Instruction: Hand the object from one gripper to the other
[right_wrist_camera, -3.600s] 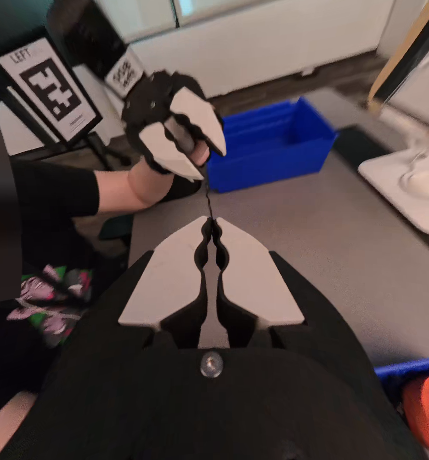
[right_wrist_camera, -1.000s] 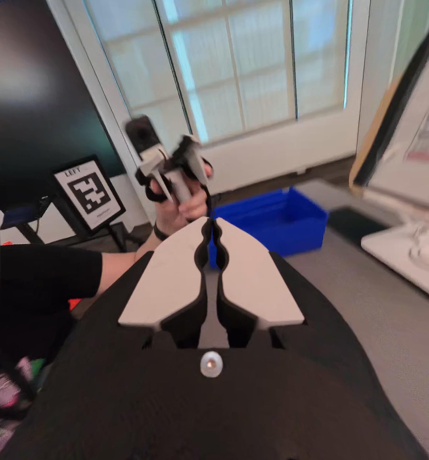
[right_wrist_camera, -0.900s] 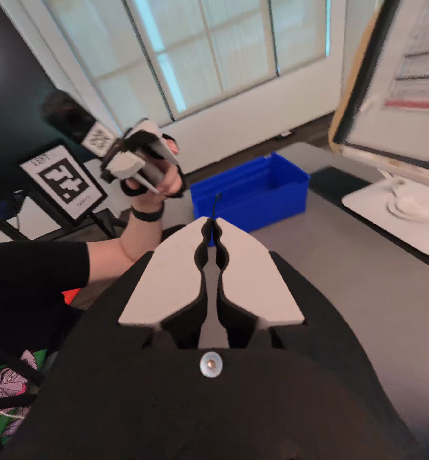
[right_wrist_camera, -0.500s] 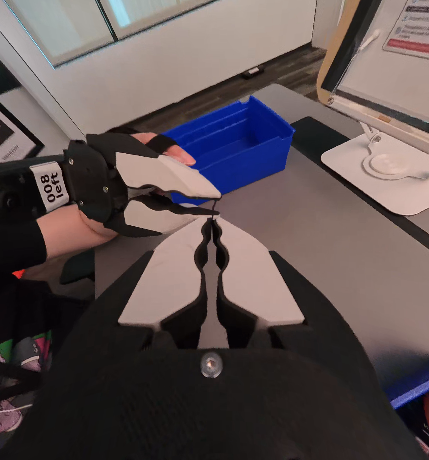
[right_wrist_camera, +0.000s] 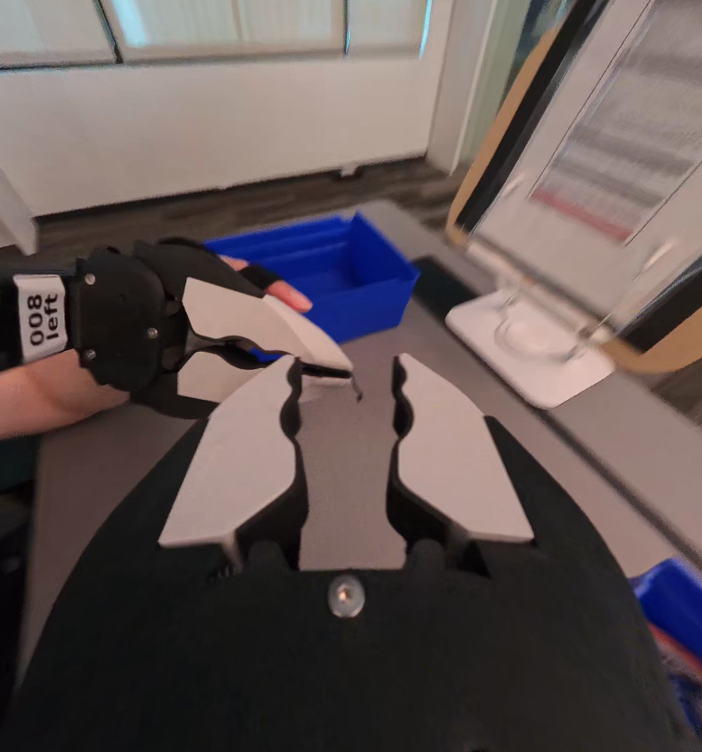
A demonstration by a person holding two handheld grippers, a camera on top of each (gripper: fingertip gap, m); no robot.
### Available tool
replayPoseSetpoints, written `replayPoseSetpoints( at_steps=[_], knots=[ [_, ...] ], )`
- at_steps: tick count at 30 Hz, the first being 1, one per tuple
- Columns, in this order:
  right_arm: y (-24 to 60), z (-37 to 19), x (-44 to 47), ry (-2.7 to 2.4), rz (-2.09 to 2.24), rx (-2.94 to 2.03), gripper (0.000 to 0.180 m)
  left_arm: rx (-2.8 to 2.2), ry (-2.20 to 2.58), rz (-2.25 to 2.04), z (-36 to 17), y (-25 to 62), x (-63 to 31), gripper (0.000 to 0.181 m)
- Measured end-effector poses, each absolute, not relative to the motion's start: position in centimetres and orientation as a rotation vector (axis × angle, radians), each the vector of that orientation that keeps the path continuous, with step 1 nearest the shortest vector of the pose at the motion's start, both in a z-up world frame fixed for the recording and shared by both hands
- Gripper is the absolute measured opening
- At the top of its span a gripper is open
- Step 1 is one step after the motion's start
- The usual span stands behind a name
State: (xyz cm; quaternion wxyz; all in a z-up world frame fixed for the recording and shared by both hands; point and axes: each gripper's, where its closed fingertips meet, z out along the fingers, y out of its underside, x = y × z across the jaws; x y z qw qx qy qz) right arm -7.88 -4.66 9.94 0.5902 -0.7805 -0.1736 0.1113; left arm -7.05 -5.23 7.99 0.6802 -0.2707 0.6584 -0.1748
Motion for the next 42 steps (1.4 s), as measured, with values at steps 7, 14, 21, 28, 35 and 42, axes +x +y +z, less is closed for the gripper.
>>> replayPoseSetpoints(
  at_steps=[7,14,21,28,35,42],
  knots=[
    [-8.9,18.4,-9.8,-0.599,-0.206,-1.124,0.041,-0.985,1.256,-1.334,13.6,-5.2,-10.0,0.0],
    [-8.7,15.8,-11.4,-0.897,-0.798,-0.892,0.025,-1.199,1.079,-2.151,15.8,-5.0,-11.9,0.0],
    [-6.5,13.7,-12.9,-0.924,-0.834,-0.91,0.021,-1.277,1.039,-2.304,14.9,-6.1,-11.1,0.0],
    [-6.1,13.4,-13.1,-0.915,-0.824,-0.964,0.002,-1.271,1.05,-2.311,14.8,-6.8,-11.0,0.0],
    [-6.1,13.4,-13.1,-0.915,-0.758,-1.023,0.001,-1.254,1.054,-2.315,14.9,-6.7,-11.1,0.0],
    [-5.8,13.2,-12.3,-0.888,-0.594,-1.182,0.001,-1.222,0.981,-2.261,15.7,-4.7,-11.0,0.037]
  ],
)
